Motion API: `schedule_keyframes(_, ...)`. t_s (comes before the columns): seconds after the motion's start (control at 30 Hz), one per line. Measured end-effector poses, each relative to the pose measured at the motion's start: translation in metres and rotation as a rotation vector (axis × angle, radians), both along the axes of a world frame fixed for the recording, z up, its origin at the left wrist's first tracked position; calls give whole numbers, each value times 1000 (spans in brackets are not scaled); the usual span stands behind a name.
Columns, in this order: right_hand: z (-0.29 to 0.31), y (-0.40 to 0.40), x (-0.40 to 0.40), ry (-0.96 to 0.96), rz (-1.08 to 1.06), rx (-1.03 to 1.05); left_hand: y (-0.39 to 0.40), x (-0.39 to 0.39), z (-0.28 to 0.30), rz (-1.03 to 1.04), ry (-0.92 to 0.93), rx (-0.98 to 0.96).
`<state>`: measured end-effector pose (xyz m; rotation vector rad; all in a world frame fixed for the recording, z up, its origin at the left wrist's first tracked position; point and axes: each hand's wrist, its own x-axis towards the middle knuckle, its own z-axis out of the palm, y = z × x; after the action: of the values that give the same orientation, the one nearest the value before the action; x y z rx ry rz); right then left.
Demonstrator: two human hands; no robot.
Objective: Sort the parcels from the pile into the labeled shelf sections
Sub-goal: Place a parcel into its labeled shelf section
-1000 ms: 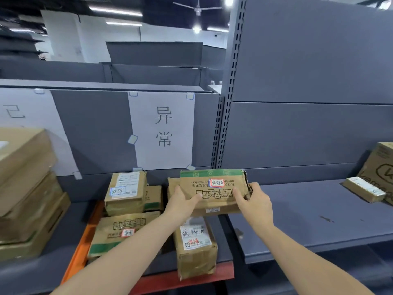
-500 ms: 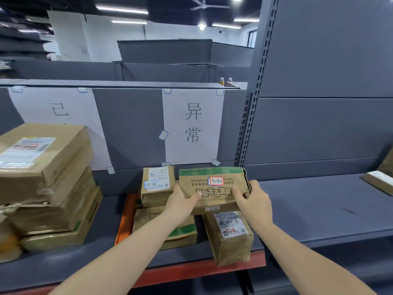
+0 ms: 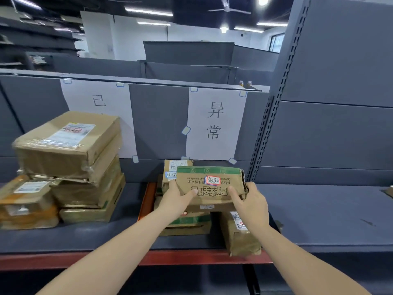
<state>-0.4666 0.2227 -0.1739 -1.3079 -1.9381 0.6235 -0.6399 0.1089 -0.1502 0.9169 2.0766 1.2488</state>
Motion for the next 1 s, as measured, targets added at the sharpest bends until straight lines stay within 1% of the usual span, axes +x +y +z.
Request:
schedule_keyframes(0.1,-5,-8,-1,27,46,-44,-18,2,1,51,9,14)
schedule_keyframes(0.2,-7,-23,0,33,70,-31,-37,6,1,91,57,-16)
schedule_keyframes(0.53,-4,-83,-2,-10,171,-27,-109,15,-6,171,45,-39)
schedule_keyframes(0.7,-3,-110,-18,-39,191,-3,-140,-2,-8,179,27,-12)
schedule_keyframes(0.8,-3,-131,-33,-24,199,2,-160,-19,-11,174,20,-10)
schedule_keyframes(1.0,-7,-184,-84,-6,176,3,-205,-74,-11,144,15,-9)
